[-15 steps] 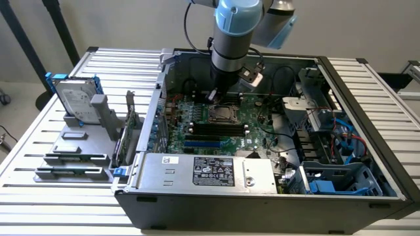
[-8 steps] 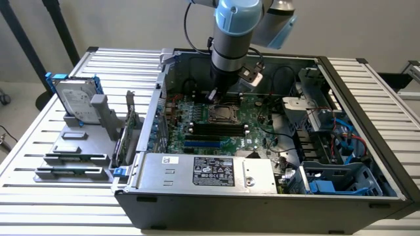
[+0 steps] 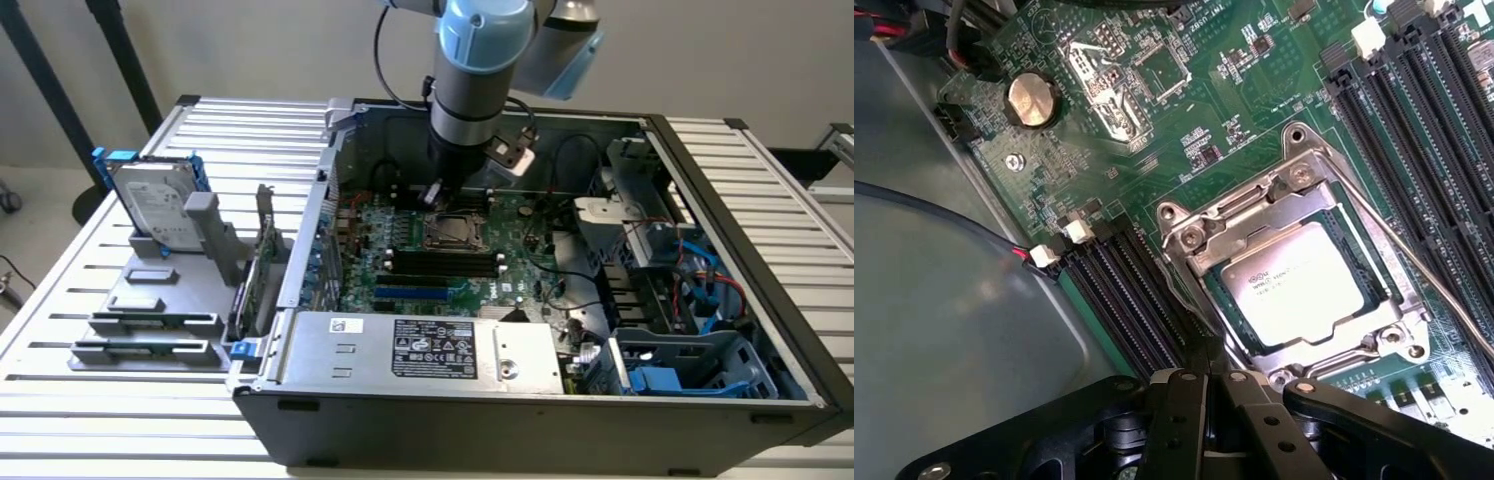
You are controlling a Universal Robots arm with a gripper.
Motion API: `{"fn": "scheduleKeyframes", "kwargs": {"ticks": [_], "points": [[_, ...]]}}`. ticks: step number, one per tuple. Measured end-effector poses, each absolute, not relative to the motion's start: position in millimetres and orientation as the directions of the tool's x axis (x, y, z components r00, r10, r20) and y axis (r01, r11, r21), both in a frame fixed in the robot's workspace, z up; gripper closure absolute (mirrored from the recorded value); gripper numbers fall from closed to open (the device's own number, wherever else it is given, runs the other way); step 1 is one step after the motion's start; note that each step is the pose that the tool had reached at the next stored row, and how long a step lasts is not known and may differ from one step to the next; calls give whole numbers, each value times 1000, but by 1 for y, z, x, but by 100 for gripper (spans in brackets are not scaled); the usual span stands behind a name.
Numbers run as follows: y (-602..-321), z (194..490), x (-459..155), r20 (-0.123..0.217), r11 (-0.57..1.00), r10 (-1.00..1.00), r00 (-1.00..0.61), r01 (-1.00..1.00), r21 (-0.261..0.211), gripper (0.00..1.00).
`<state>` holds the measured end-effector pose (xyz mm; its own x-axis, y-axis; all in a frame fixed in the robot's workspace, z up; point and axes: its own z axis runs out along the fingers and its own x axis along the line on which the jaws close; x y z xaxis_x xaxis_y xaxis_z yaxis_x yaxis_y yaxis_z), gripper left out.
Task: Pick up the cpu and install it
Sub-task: 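Install the first cpu locking lever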
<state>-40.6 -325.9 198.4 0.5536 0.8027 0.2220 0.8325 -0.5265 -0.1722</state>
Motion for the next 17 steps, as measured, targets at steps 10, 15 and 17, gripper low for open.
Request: {"fn": "scheduleKeyframes", "kwargs": {"ticks": [10,15,17], "points": [[-330,198,-37,221,-519,808,546,837,-172,89],[-330,198,-39,222,-519,808,546,837,-172,89],[-330,198,-44,222,-519,808,546,837,-172,89]]}}
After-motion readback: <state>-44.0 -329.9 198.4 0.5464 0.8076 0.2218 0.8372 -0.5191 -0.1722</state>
